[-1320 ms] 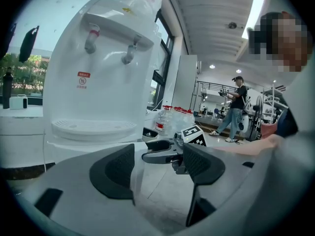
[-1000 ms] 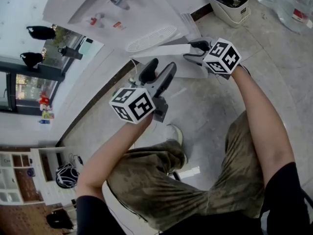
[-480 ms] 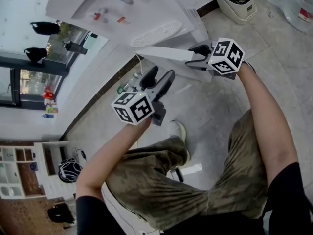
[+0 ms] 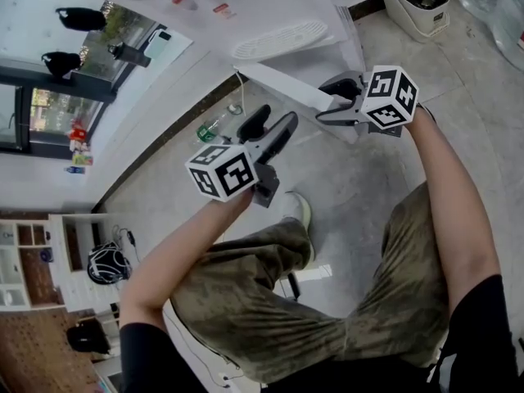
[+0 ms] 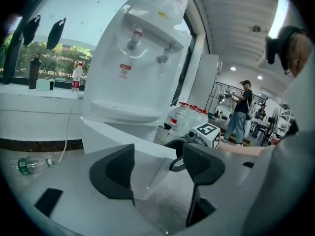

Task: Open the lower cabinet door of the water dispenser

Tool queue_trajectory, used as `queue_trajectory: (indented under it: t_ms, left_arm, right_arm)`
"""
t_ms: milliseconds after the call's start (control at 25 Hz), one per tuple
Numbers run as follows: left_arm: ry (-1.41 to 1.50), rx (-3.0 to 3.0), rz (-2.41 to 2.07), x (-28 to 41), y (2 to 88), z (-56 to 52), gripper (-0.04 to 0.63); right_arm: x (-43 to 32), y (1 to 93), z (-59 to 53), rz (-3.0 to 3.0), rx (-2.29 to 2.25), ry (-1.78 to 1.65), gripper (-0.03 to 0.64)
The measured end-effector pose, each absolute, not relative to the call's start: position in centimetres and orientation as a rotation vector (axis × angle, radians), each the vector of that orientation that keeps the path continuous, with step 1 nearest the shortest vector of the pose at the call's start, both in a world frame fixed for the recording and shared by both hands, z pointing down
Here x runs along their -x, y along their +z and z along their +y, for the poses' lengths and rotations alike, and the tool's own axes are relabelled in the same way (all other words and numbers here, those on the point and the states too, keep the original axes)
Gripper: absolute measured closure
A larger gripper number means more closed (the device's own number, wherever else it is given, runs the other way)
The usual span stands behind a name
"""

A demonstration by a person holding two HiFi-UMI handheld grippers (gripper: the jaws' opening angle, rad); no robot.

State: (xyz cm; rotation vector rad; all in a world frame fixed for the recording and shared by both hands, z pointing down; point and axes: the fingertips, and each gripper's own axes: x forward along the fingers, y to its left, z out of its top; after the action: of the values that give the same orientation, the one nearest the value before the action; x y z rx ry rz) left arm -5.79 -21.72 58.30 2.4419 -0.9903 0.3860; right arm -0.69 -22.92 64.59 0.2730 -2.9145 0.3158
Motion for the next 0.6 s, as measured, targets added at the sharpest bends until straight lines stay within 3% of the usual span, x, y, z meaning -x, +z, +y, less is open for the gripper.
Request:
queue_trajectory:
  t_ms: [600]
  left_arm:
    - [0.461,-2.395,-0.927,4.3,59.3,-19.6,0.31]
  right_arm:
    - [4.3,65.7,-19.2,-2.891,0.006,0.292,0.42]
